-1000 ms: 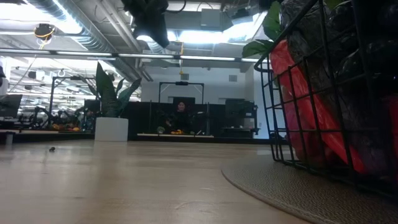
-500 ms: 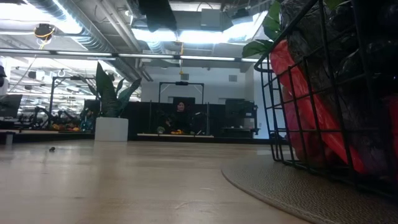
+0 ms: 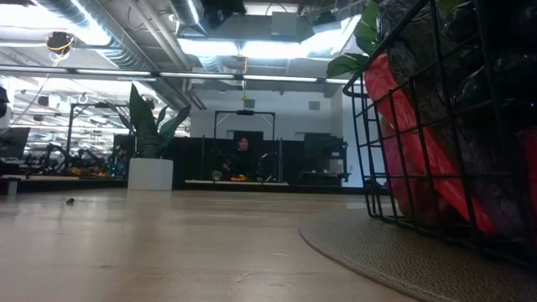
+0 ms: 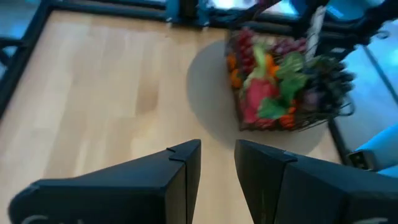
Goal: Build produce basket
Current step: Put the red grapes into the black wire basket
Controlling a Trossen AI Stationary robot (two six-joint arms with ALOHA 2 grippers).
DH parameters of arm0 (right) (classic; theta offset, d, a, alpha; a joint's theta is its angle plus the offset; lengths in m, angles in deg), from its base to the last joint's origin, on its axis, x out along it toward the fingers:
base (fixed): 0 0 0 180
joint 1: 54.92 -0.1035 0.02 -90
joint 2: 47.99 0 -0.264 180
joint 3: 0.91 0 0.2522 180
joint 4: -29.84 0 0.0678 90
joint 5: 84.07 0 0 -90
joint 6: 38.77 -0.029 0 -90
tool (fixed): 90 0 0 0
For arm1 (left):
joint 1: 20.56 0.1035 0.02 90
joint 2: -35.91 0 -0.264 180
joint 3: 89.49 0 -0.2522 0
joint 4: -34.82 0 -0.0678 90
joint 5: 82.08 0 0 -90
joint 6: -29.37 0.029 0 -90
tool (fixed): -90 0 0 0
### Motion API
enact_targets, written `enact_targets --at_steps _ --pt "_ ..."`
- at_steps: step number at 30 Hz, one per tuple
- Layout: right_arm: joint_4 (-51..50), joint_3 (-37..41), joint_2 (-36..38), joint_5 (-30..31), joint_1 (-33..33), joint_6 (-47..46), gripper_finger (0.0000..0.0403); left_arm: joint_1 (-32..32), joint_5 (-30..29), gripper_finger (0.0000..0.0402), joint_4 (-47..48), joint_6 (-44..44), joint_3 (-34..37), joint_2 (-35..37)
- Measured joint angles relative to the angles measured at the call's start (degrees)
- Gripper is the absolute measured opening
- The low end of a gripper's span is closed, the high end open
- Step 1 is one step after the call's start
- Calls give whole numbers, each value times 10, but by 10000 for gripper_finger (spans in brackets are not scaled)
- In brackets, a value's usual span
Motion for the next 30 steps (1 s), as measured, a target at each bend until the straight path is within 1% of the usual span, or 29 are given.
enact_targets --at_steps 2,7,12,15,22,25,28,30 --pt "0 18 0 7 -34 -24 0 -21 -9 87 -18 -17 0 0" --pt "24 74 -1 13 -106 -52 0 -75 -55 87 -38 -49 0 0" --pt "57 135 -1 8 -149 -72 0 -118 -107 87 -40 -76 0 0" --pt "72 171 -1 8 -155 -78 0 -139 -135 87 -40 -76 0 0" --pt "116 244 -1 6 -155 -102 0 -172 -141 87 -40 -76 0 0" --pt "121 270 -1 -14 -155 -130 0 -182 -140 87 -40 -76 0 0" --pt "122 286 -1 -37 -154 -134 0 -189 -140 87 -40 -76 0 0" --pt "123 295 -1 -41 -152 -141 0 -191 -140 87 -40 -76 0 0"
